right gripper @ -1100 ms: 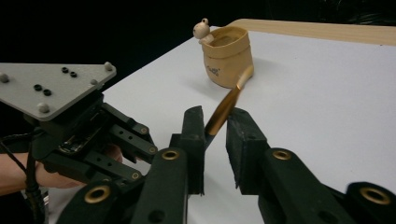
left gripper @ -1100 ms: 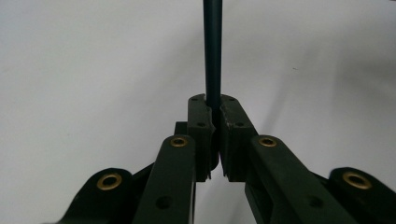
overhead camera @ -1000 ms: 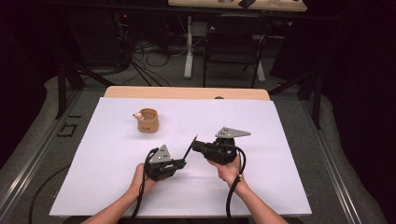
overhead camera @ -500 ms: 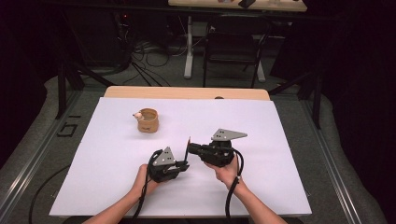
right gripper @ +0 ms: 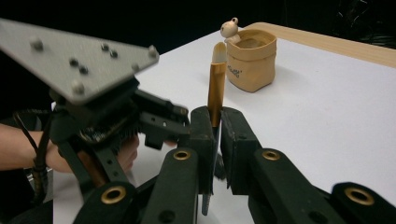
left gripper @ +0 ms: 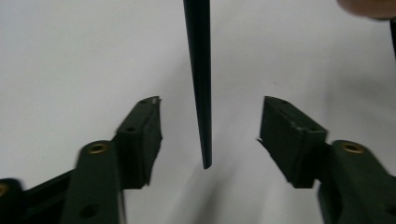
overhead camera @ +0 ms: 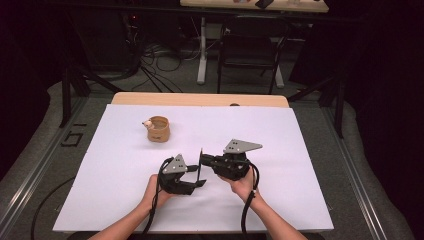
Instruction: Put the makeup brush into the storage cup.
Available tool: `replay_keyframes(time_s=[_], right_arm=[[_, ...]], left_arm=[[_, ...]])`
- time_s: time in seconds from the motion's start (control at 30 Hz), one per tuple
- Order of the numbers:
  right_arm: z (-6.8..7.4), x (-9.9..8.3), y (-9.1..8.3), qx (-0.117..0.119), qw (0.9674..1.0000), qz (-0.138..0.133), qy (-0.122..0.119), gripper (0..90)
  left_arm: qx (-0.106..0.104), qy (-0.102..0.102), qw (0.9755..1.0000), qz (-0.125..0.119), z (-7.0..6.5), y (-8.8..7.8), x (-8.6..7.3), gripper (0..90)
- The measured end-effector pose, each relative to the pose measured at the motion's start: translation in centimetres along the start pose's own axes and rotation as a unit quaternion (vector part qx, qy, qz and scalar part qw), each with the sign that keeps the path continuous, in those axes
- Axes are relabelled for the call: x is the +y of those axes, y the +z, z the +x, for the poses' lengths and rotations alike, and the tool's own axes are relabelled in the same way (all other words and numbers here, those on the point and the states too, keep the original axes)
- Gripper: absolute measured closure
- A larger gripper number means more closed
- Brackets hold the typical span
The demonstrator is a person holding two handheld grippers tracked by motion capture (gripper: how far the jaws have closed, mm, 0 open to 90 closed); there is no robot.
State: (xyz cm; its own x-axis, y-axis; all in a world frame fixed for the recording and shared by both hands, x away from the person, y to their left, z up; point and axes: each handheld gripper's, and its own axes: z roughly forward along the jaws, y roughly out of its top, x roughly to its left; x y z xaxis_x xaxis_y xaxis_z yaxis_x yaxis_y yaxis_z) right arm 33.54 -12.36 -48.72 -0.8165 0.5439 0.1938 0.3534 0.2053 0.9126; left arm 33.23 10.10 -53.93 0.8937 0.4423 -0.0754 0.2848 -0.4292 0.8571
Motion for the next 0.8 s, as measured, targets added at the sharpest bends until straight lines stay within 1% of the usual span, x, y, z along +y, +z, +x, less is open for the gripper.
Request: replay_keyframes(time_s=[0.03,0.07,0.1,0.13,0.17,0.2,0.23,0.3,0.33,0.37,0.4,0.43,0.47,0.5,0.53,0.57,0.67,0.7,0.73,0.77,0.8], right_arm=[[0.06,-0.03,0.05,-0.002,1.0,0.0,-0.003,84.3],[0.13,-0.02,0.06,-0.004,1.0,0.003,-0.006,84.3],[0.22,-0.03,0.13,-0.004,0.9999,0.004,-0.01,84.3],[0.22,-0.03,0.13,-0.004,0.9999,0.004,-0.01,84.3],[0.31,-0.01,0.17,-0.005,0.9999,0.005,-0.014,84.3],[0.34,-0.01,0.19,-0.005,0.9999,0.005,-0.015,84.3],[0.37,-0.03,0.21,-0.004,0.9999,0.005,-0.015,84.3],[0.42,-0.03,0.22,-0.005,0.9998,0.007,-0.016,84.3],[0.45,-0.04,0.24,-0.004,0.9998,0.006,-0.02,84.3],[0.48,-0.04,0.26,-0.004,0.9998,0.007,-0.02,84.3],[0.48,-0.04,0.26,-0.004,0.9998,0.007,-0.02,84.3],[0.51,-0.04,0.23,-0.005,0.9997,0.008,-0.021,84.3],[0.55,-0.05,0.25,-0.006,0.9997,0.007,-0.021,84.3],[0.55,-0.06,0.27,-0.007,0.9997,0.007,-0.022,84.3],[0.55,-0.06,0.27,-0.007,0.9997,0.007,-0.022,84.3],[0.56,-0.07,0.29,-0.008,0.9997,0.006,-0.023,84.3],[0.59,-0.09,0.29,-0.008,0.9997,0.008,-0.023,84.3],[0.59,-0.1,0.29,-0.008,0.9996,0.009,-0.024,84.3],[0.59,-0.1,0.29,-0.008,0.9996,0.009,-0.024,84.3],[0.6,-0.11,0.28,-0.008,0.9997,0.008,-0.024,84.3],[0.6,-0.11,0.28,-0.008,0.9997,0.008,-0.024,84.3]], left_arm=[[0.005,-0.004,1.0,-0.005,0.08,-0.19,0.14,32.9],[0.006,-0.004,0.9999,-0.008,0.21,-0.3,0.22,28.4],[0.013,-0.009,0.9998,-0.016,0.35,-0.48,0.3,20.0],[0.013,-0.009,0.9998,-0.016,0.35,-0.48,0.3,17.0],[0.018,-0.014,0.9995,-0.022,0.48,-0.65,0.4,14.2],[0.018,-0.014,0.9995,-0.022,0.48,-0.65,0.4,12.2],[0.023,-0.017,0.9993,-0.023,0.51,-0.73,0.46,8.8],[0.029,-0.019,0.999,-0.028,0.58,-0.8,0.55,8.1],[0.033,-0.018,0.9988,-0.03,0.6,-0.86,0.61,9.1],[0.036,-0.023,0.9984,-0.038,0.56,-0.91,0.69,13.5],[0.036,-0.023,0.9984,-0.038,0.56,-0.91,0.69,20.3],[0.037,-0.023,0.9981,-0.043,0.53,-0.94,0.75,20.3],[0.035,-0.022,0.998,-0.047,0.54,-0.96,0.77,24.7],[0.033,-0.02,0.9979,-0.051,0.49,-1.03,0.82,36.9],[0.035,-0.017,0.9978,-0.053,0.43,-1.04,0.85,36.9],[0.037,-0.012,0.9976,-0.057,0.29,-1.08,0.89,44.7],[0.038,-0.011,0.9973,-0.062,0.16,-1.12,0.9,55.2],[0.034,-0.011,0.9972,-0.066,0.13,-1.15,0.89,58.7],[0.035,-0.009,0.9972,-0.066,0.1,-1.17,0.91,58.7],[0.033,-0.009,0.9972,-0.066,0.1,-1.18,0.9,64.8],[0.032,-0.011,0.9972,-0.067,0.1,-1.19,0.88,64.8]])
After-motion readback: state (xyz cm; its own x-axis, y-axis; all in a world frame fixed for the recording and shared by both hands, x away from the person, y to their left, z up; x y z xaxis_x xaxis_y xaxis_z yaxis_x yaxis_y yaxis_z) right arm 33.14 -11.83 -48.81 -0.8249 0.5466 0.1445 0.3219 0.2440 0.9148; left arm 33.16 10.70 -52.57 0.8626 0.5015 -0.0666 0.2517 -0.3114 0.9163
